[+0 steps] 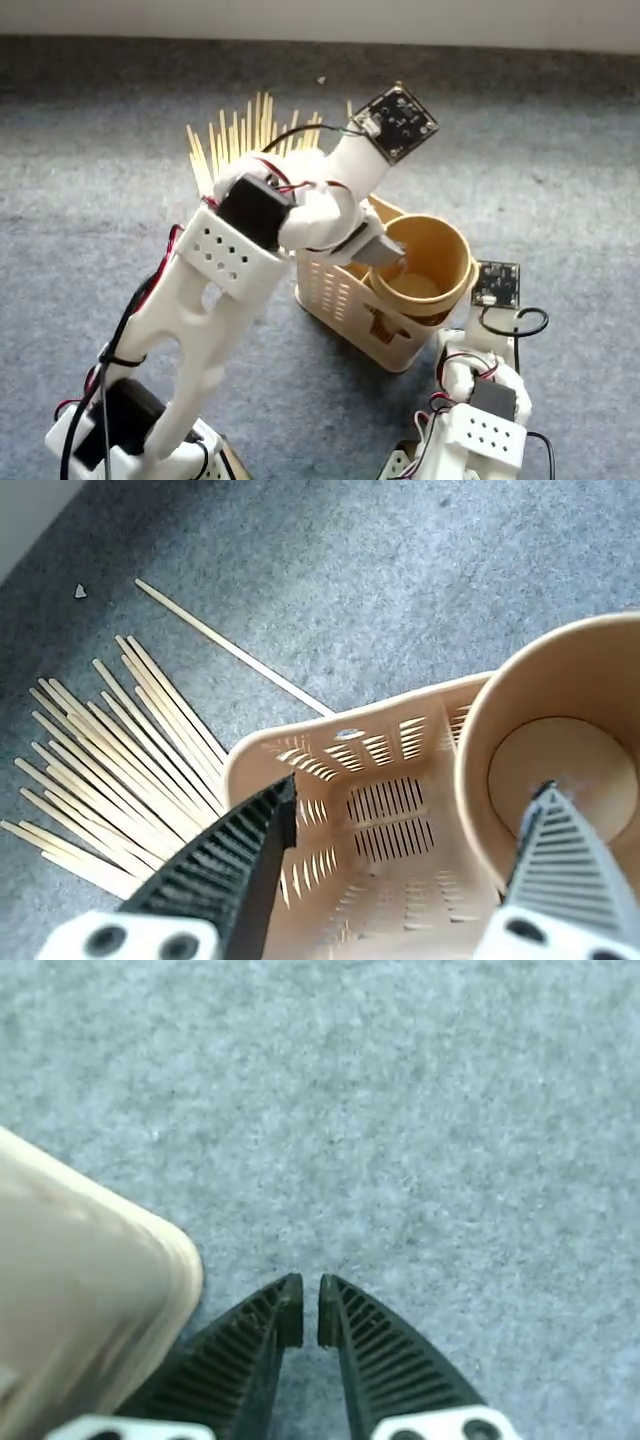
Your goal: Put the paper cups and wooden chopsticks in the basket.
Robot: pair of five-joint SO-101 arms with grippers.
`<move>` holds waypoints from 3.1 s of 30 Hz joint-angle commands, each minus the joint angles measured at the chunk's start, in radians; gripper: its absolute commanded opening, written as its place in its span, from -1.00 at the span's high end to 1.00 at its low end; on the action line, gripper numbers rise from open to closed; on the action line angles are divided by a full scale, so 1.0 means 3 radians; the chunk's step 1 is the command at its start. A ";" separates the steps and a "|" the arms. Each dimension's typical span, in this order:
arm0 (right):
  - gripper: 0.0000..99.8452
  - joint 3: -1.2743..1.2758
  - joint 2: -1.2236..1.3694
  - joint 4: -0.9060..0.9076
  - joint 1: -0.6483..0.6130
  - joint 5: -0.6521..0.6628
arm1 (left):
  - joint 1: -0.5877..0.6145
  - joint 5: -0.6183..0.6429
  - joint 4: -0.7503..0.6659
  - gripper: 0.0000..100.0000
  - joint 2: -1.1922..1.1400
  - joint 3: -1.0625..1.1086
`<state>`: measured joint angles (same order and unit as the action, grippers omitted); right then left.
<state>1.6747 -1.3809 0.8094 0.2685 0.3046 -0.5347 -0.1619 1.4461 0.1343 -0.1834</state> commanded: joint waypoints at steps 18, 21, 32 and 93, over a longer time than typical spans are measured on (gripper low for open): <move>0.90 0.0110 -0.0033 0.0008 0.0519 -0.0026 | 0.1000 0.0020 0.0956 0.28 -0.0018 -0.1506; 0.90 -0.0253 -0.0033 0.0130 0.0887 -0.0113 | 0.1128 0.0020 0.0604 0.28 -0.0013 -0.0852; 0.90 -0.2314 -0.0028 0.1961 0.0990 -0.0133 | 0.1143 0.0015 -0.0026 0.28 -0.0018 0.0054; 0.90 -0.2657 -0.0033 0.2723 0.0621 -0.0107 | 0.0785 0.0378 0.1130 0.56 -0.2882 -0.3987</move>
<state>0.8784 -1.3917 1.6241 0.4634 0.2631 -0.3307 -0.0391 1.7791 -0.7833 -1.3295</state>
